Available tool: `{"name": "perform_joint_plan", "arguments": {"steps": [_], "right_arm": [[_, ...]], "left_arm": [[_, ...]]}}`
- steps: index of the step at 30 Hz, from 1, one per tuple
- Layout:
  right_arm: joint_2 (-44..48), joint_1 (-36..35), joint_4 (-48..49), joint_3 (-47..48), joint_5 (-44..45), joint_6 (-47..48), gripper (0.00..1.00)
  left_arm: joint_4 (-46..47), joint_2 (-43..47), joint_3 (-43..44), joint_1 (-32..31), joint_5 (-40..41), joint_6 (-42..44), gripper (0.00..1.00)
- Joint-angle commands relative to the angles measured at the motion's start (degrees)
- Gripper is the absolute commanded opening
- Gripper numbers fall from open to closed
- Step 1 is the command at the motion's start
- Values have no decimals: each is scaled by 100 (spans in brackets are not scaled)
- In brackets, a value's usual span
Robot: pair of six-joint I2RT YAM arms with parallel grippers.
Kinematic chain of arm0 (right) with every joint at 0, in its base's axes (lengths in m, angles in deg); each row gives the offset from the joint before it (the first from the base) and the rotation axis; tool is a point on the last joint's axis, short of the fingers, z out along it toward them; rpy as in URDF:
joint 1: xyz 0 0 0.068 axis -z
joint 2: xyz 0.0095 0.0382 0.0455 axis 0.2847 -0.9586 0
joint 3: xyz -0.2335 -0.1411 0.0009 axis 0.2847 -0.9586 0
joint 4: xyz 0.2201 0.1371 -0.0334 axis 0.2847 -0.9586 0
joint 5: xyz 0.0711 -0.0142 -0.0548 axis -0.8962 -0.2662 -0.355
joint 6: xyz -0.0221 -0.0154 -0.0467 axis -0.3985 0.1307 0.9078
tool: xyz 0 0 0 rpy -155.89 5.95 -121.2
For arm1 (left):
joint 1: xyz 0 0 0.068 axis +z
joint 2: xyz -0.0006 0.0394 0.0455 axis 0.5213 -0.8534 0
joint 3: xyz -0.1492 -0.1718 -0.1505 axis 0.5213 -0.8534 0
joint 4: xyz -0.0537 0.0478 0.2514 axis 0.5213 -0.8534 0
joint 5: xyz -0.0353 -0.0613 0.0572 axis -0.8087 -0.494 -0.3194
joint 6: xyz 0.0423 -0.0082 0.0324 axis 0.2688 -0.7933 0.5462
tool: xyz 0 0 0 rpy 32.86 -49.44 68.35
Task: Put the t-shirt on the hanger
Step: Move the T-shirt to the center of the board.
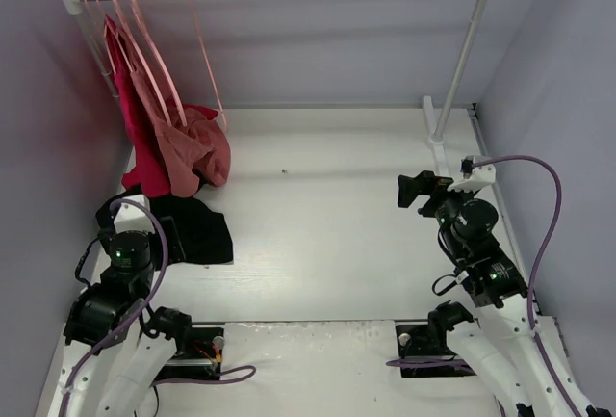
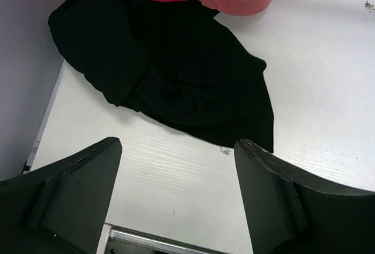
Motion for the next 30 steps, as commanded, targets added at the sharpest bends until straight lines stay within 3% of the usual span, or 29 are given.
{"name": "perform_joint_plan", "arguments": {"steps": [1, 7, 14, 22, 30], "right_arm": [[-128, -36, 426, 226, 101, 20, 100], [-392, -36, 391, 331, -48, 46, 100], [-515, -36, 399, 402, -364, 125, 100], [-392, -27, 355, 411, -522, 196, 100], [-260, -27, 478, 340, -611, 222, 100]], "left_arm": [[185, -220, 17, 34, 176, -44, 79], [325, -702, -62, 34, 686, -193, 79], [984, -1896, -124, 52, 1222, -641, 79], [1564, -3119, -228, 429, 1169, -1265, 79], [2250, -3902, -896, 1045, 441, -1670, 79]]}}
